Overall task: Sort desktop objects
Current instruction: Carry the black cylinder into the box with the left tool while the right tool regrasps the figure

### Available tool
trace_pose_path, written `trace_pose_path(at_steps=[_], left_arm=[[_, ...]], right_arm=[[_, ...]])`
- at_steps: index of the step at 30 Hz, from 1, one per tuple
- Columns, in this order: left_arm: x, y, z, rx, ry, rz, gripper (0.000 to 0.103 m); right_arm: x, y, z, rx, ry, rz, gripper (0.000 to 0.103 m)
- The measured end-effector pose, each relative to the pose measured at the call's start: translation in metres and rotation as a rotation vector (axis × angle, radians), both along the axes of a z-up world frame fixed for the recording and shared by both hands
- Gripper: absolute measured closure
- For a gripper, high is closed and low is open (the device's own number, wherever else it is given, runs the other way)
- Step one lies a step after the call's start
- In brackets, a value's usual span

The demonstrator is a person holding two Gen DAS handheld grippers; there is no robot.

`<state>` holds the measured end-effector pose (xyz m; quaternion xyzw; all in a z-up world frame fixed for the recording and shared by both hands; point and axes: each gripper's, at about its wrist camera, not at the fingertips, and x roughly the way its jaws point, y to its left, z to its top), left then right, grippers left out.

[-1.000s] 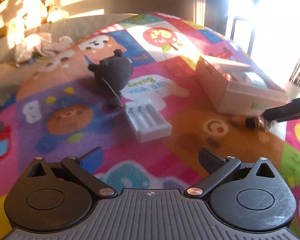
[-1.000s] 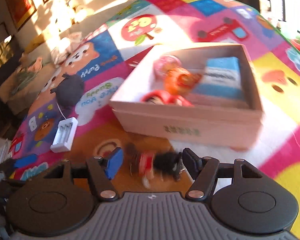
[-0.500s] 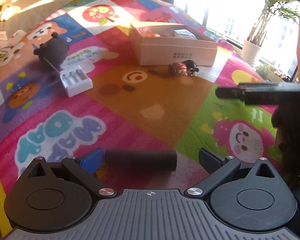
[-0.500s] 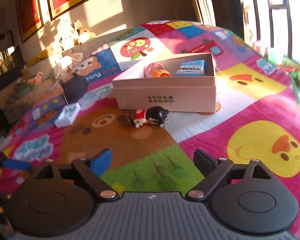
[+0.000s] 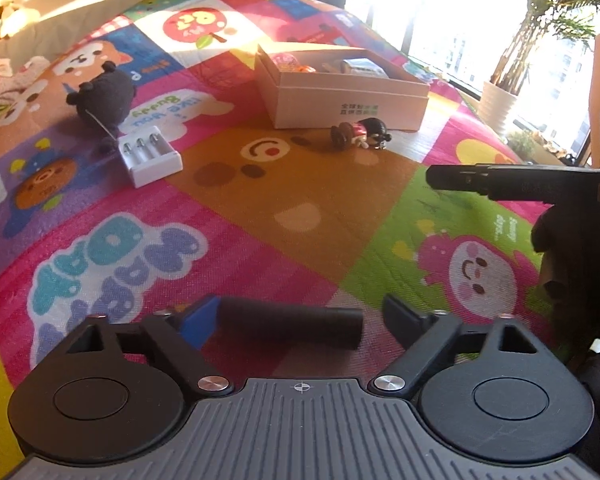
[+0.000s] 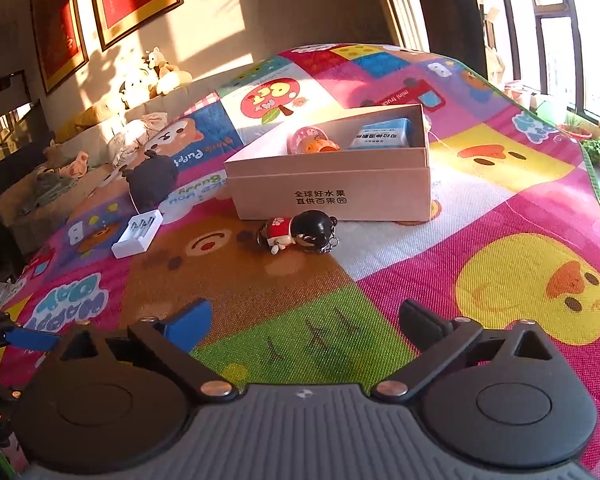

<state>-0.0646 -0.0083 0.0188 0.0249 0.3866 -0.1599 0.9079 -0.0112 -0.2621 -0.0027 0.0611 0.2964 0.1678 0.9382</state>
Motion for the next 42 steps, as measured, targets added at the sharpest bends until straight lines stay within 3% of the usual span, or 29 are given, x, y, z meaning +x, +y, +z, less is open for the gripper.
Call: trace_pose_path(at_steps=[1,5,12,15,18,24,28,33,37,39,41,42], left_arm=[[0.0,0.0,-0.001,0.008,0.0,0.004,0.022],[-0.003,0.001,-0.001,0.012,-0.008,-0.016,0.022],[-0.01,-0.001,-0.003,0.014,-0.009,-0.075,0.015],[-0.013,-0.002,-0.004,0.016,-0.016,-0.08,0.016],[-0.014,-0.001,-0.004,0.023,-0.029,-0.064,0.023],[-0.012,0.003,0.0,-0.011,-0.058,-0.048,0.023],[-0.009,0.009,0.003,-0.017,-0.097,-0.026,0.023],[-0.008,0.019,-0.004,-0.013,-0.09,0.004,0.023],[-0.011,0.027,-0.008,-0.032,-0.09,0.018,0.023],[-0.012,0.03,-0.008,-0.04,-0.092,0.02,0.023],[-0.014,0.031,-0.008,-0.042,-0.092,0.019,0.022],[-0.014,0.031,-0.008,-0.041,-0.092,0.016,0.021]], right_arm=[[0.0,0.0,0.0,0.001,0.002,-0.001,0.002],[0.0,0.001,-0.001,0.002,0.009,-0.002,0.0],[0.003,0.002,-0.002,-0.006,0.03,-0.005,0.0],[0.004,0.003,-0.003,-0.01,0.035,-0.007,0.0],[0.005,0.003,-0.003,-0.013,0.039,-0.009,0.0],[0.008,0.008,-0.003,-0.048,0.058,-0.015,0.0],[0.024,0.022,0.002,-0.104,0.117,-0.007,0.0],[0.049,0.047,0.017,-0.179,0.031,-0.016,0.0],[0.083,0.066,0.013,-0.222,0.05,-0.024,0.001],[0.098,0.072,0.008,-0.234,0.08,-0.028,0.008],[0.109,0.077,0.002,-0.254,0.104,-0.032,0.023],[0.111,0.078,-0.001,-0.264,0.114,-0.028,0.037]])
